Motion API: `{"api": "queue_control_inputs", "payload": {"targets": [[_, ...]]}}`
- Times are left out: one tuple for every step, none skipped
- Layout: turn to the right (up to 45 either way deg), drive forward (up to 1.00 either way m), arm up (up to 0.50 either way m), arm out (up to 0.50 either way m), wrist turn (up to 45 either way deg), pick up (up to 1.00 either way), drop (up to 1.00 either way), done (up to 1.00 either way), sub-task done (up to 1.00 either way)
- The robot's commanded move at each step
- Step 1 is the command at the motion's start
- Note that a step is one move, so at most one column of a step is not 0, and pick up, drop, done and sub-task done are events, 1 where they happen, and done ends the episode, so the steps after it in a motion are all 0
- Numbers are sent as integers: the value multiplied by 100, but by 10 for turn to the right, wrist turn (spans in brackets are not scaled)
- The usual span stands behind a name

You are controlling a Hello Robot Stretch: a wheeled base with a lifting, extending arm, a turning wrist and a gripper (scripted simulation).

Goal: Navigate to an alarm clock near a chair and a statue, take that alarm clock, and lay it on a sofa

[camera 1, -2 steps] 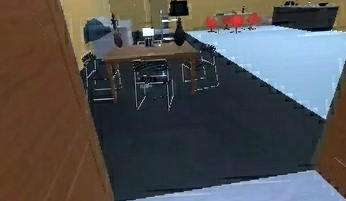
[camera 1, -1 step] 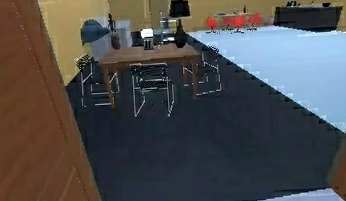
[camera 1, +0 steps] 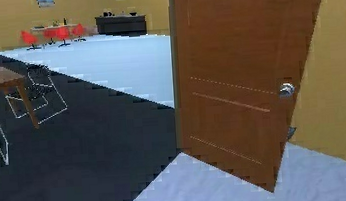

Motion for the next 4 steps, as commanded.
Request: {"api": "queue_control_inputs", "payload": {"targets": [[360, 0, 0, 0, 0, 0, 0, 0, 0], [0, 10, 0, 0, 0, 0, 0, 0, 0], [-450, 0, 0, 0, 0, 0, 0, 0, 0], [-150, 0, 0, 0, 0, 0, 0, 0, 0]]}}
